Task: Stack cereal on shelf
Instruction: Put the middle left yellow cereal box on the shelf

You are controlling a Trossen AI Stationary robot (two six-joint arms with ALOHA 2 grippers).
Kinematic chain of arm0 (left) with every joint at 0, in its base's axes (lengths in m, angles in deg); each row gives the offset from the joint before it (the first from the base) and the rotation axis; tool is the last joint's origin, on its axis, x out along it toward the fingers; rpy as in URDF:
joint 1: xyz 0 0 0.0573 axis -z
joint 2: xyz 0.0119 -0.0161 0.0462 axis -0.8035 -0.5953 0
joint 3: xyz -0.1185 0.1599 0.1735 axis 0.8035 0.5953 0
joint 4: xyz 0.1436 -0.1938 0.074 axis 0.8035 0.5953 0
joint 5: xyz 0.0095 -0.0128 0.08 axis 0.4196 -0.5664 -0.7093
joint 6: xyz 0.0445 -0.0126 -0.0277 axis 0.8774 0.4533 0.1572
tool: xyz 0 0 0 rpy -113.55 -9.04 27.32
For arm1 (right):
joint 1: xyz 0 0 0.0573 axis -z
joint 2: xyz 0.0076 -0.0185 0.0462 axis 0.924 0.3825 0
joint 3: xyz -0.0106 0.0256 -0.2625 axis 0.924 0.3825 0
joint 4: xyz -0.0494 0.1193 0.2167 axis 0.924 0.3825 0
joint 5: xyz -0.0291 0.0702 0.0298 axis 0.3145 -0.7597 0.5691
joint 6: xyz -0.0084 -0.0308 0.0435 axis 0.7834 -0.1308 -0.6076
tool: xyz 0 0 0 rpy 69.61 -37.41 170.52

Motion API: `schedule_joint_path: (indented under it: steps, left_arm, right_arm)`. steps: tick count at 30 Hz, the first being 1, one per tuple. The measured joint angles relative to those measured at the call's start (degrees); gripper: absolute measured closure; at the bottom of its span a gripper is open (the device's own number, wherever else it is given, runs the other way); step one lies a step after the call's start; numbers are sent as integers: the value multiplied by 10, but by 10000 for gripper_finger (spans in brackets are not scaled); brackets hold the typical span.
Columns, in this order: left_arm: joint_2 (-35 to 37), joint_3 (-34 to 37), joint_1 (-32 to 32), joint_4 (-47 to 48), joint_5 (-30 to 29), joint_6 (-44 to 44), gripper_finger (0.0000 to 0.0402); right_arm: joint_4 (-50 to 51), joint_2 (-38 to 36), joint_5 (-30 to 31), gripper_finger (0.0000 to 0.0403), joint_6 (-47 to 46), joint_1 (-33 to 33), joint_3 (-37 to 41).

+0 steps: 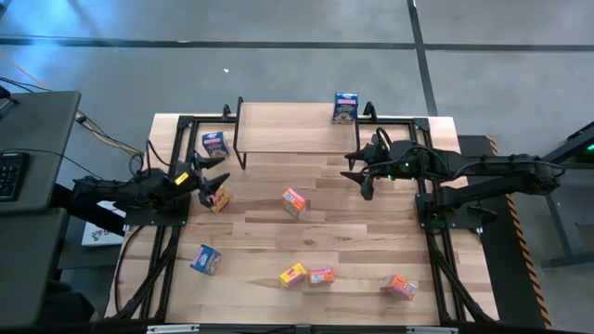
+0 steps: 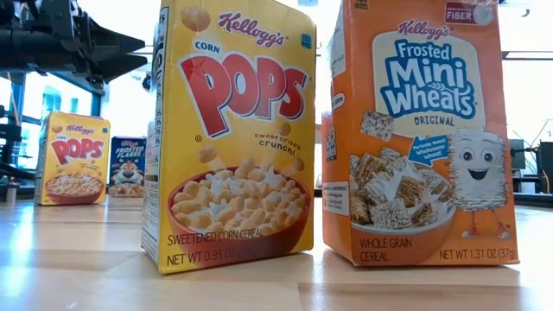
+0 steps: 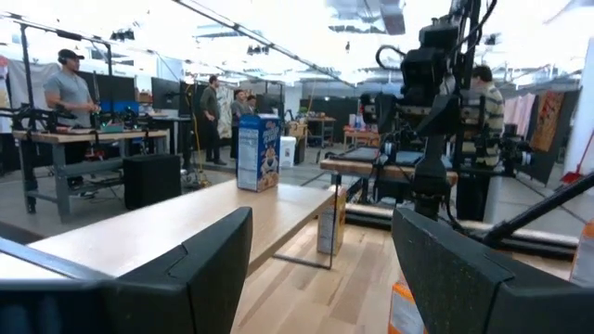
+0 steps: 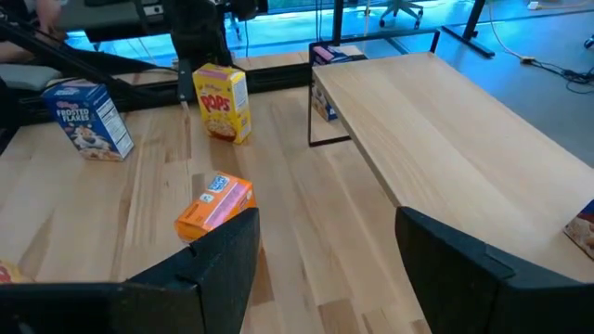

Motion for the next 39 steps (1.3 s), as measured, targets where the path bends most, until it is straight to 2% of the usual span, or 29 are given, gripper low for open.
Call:
schedule_joint_path:
  steps: [9, 14, 19, 25, 28, 33, 39]
  left_arm:
    - [0, 0, -1, -42, -29, -38, 151]
    - [-3, 0, -1, -90, 10, -7, 151]
    - [-18, 0, -1, -115, -30, -3, 151]
    - [-64, -40, -1, -112, -38, 23, 151]
    - [-98, -84, -1, -68, -41, 21, 151]
    - [-160, -174, -1, 61, -69, -2, 151]
    - [-221, -279, -1, 237, -126, -114, 151]
  right_arm:
    - [-2, 0, 4, 158, 0, 0, 0]
    - [-5, 0, 19, 158, 0, 0, 0]
    - [-5, 0, 22, 158, 0, 0, 0]
    - [-4, 0, 22, 158, 0, 0, 0]
    - [-4, 1, 22, 158, 0, 0, 0]
    - [-4, 1, 22, 158, 4, 0, 0]
    - [-2, 2, 22, 158, 11, 0, 0]
